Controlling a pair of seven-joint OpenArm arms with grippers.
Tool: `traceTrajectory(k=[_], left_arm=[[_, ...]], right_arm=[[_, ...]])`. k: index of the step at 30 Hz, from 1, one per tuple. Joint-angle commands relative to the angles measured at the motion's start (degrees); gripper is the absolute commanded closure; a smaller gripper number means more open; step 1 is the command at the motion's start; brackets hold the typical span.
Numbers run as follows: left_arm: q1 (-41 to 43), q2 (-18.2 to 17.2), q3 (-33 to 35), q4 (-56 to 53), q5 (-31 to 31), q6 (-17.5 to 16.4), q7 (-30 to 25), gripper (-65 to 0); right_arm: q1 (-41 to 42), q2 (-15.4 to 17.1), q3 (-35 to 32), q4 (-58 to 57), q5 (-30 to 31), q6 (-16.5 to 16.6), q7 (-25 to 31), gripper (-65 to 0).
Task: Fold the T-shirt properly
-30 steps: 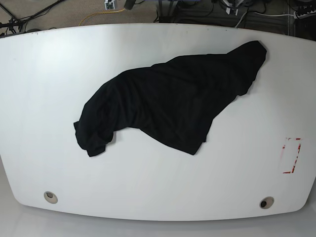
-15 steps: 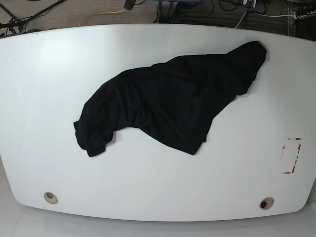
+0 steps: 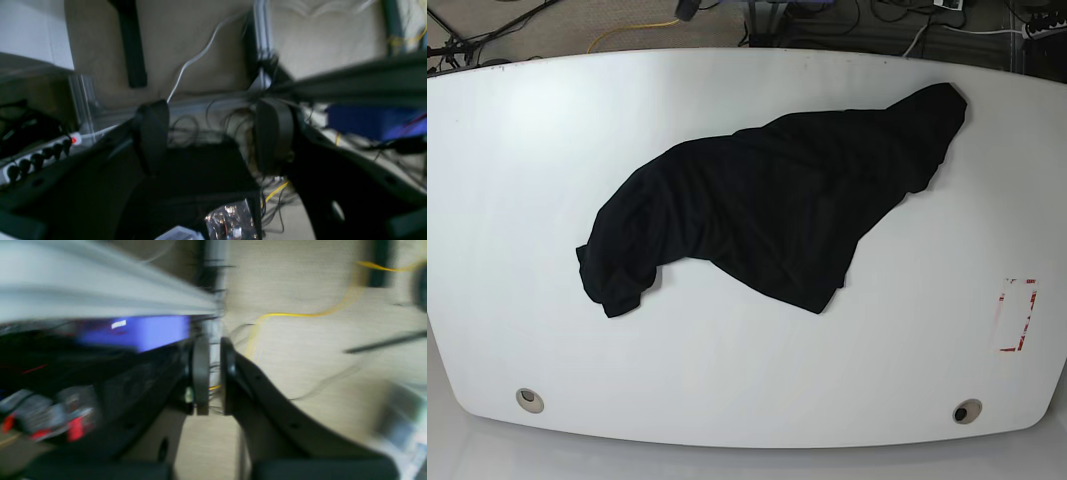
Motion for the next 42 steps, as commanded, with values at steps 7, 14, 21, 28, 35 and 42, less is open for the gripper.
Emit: traceTrajectory(k=[7, 14, 21, 28, 35, 42], left_arm=[[6.12, -0.26, -4.86, 11.46, -6.19, 0.42, -0.77, -38.3], [6.82, -0.08, -6.88, 15.68, -9.53, 0.42, -0.77, -38.3], [5.68, -0.08, -6.35, 16.03, -10.23, 0.42, -0.77, -38.8], [3.84, 0.01, -5.21, 16.2, -10.23, 0.42, -0.77, -51.8], [3.13, 0.09, -5.21, 16.82, -10.23, 0.68, -0.94, -51.8], [1.81, 0.09, -5.38, 16.99, -10.23, 0.77, -0.94, -51.8]], right_arm=[[-2.57, 0.4, 5.51, 13.64, 0.38, 0.56, -4.85, -5.1], [-0.37, 0.58, 8.24, 16.63, 0.38, 0.56, -6.08, -5.1], [6.13, 0.58, 11.49, 16.54, 0.38, 5.66, -6.17, -5.1], [15.01, 0.58, 12.63, 16.54, 0.29, 13.75, -7.66, -5.5], [22.92, 0.23, 12.46, 16.54, 0.29, 22.1, -14.08, -20.1], [29.17, 0.23, 12.46, 16.54, 0.29, 25.09, -19.36, -31.9]])
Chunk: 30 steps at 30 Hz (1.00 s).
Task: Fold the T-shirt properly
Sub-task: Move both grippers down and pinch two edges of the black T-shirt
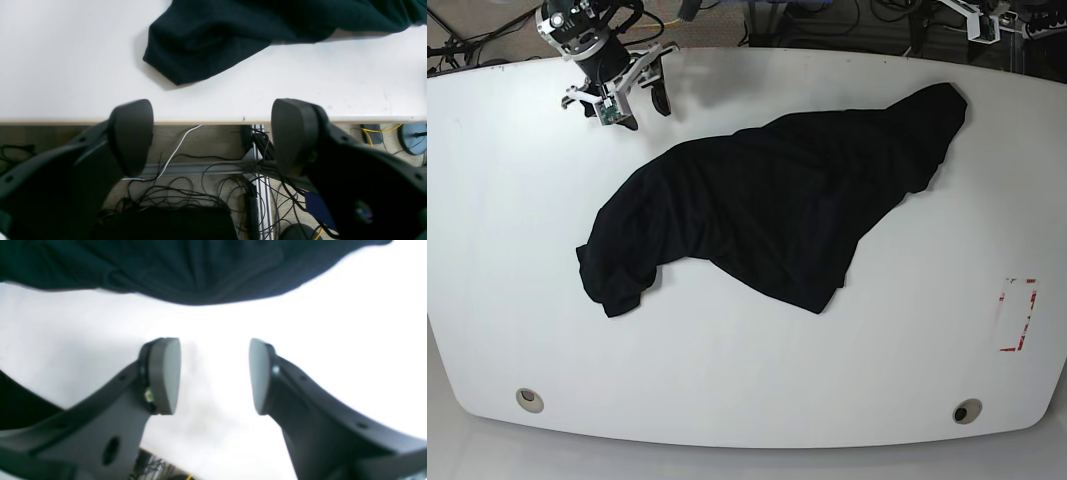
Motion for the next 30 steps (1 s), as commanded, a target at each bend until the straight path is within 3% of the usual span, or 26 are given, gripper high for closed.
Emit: traceTrajectory(k=[1, 13, 16, 23, 30], left_arm=[[-0.57, -0.25, -0.47, 1.02, -0.44, 0.09, -1.18, -51.8], [-8.22, -0.43, -0.2, 1.02, -0.18, -0.09, -1.01, -51.8], [-9.45, -0.52, -0.29, 1.02, -0.18, -0.09, -1.01, -51.8], [-11.21, -0.43, -0.2, 1.02, -0.18, -0.09, -0.92, -51.8], [-11.39, -0.61, -0.2, 0.84, -0.18, -0.09, -0.92, -51.8]], right_arm=[[3.12, 0.43, 0.26, 1.0, 0.66, 1.53, -2.03, -32.0], [19.21, -0.01, 0.35, -0.32, 0.75, 3.11, -21.64, -31.9], [21.85, -1.6, 0.52, -1.28, 0.75, 3.11, -25.24, -31.4], [23.52, -3.27, 0.26, -1.37, 0.75, 3.51, -29.37, -31.4], [24.48, -4.41, 0.35, -3.39, 0.75, 3.51, -29.73, -31.4]])
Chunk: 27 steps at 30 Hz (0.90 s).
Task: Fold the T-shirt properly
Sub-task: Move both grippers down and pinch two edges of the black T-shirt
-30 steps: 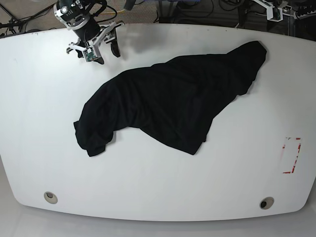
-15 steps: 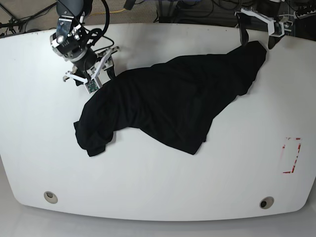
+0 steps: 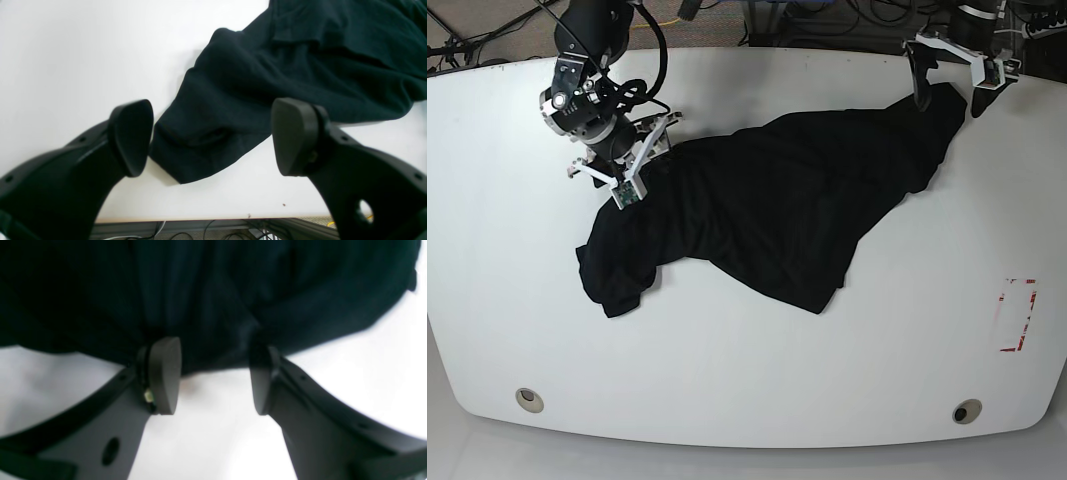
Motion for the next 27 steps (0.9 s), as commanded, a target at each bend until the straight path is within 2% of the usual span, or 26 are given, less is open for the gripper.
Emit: traceTrajectory(k=[1, 7, 20, 22, 27], left_arm=[[0.61, -0.43, -0.38, 0.86, -0.42, -0.09, -1.27, -51.8], [0.61, -0.52, -0.47, 0.86, -0.42, -0.09, -1.27, -51.8], [0.88, -0.52, -0.64, 0.86, -0.33, -0.09, -1.27, -51.8], [0.88, -0.52, -0.64, 0.86, -0.33, -0.09, -1.27, -51.8], [0.97, -0.52, -0.64, 0.77, -0.33, -0.09, -1.09, -51.8]], right_arm=[[0.57, 0.27, 0.11, -0.71, 0.51, 0.32, 0.96, -31.4], [1.63, 0.27, 0.11, -3.96, 0.51, 0.32, 1.14, -31.4], [2.95, -2.46, 0.11, -5.72, 0.51, 0.32, 1.23, -30.1], [3.03, -2.81, 0.02, -5.63, 0.51, 0.32, 1.23, -25.0], [3.39, -3.51, 0.02, -5.72, 0.51, 0.32, 1.05, -3.3]])
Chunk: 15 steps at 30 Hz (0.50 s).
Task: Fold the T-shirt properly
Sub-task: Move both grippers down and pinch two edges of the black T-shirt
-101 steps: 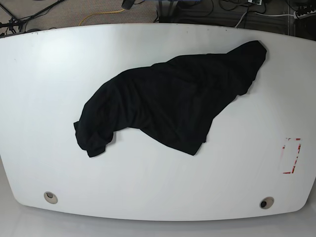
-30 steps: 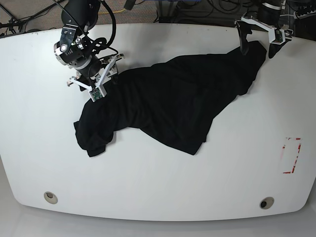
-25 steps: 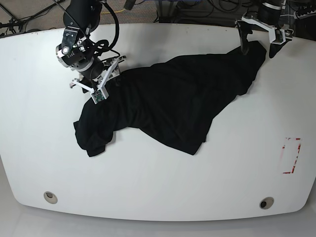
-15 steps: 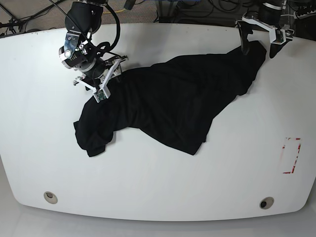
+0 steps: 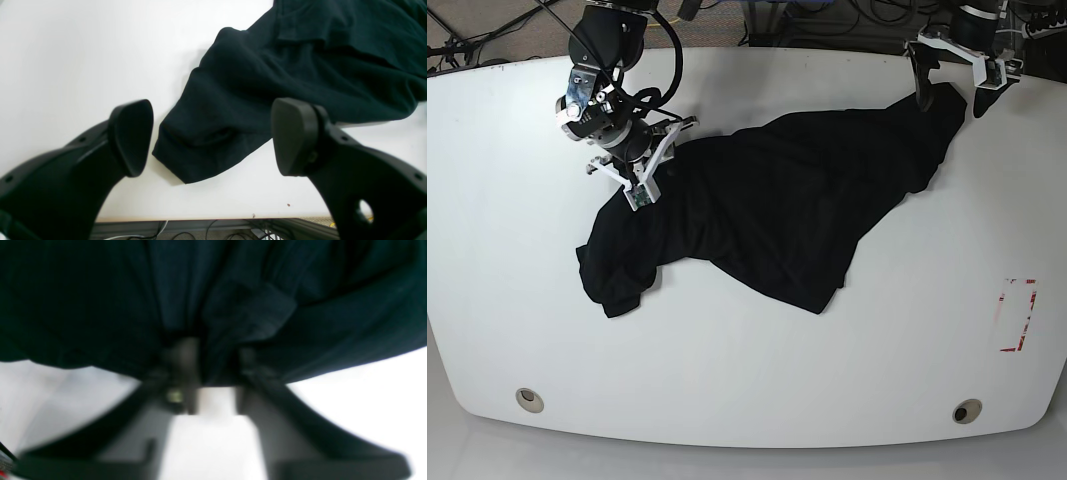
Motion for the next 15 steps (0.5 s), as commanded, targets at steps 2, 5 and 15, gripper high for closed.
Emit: traceTrajectory(k=[2, 5, 15], left_arm=[[0.57, -0.34, -0.31, 0.8, -0.33, -0.09, 0.31, -51.8], [-0.05, -0.26, -0.31, 0.8, -0.42, 0.09, 4.27, -51.8], [-5.41, 5.55, -6.03, 0.36, -0.42, 0.0, 12.53, -52.1]], right_arm=[[0.92, -0.45, 0.0, 0.92, 0.73, 0.32, 0.88, 0.0], [0.92, -0.54, 0.0, 1.45, 0.73, 0.32, 0.88, 0.0], [0.39, -0.54, 0.0, 7.25, 0.73, 0.32, 0.79, 0.0]])
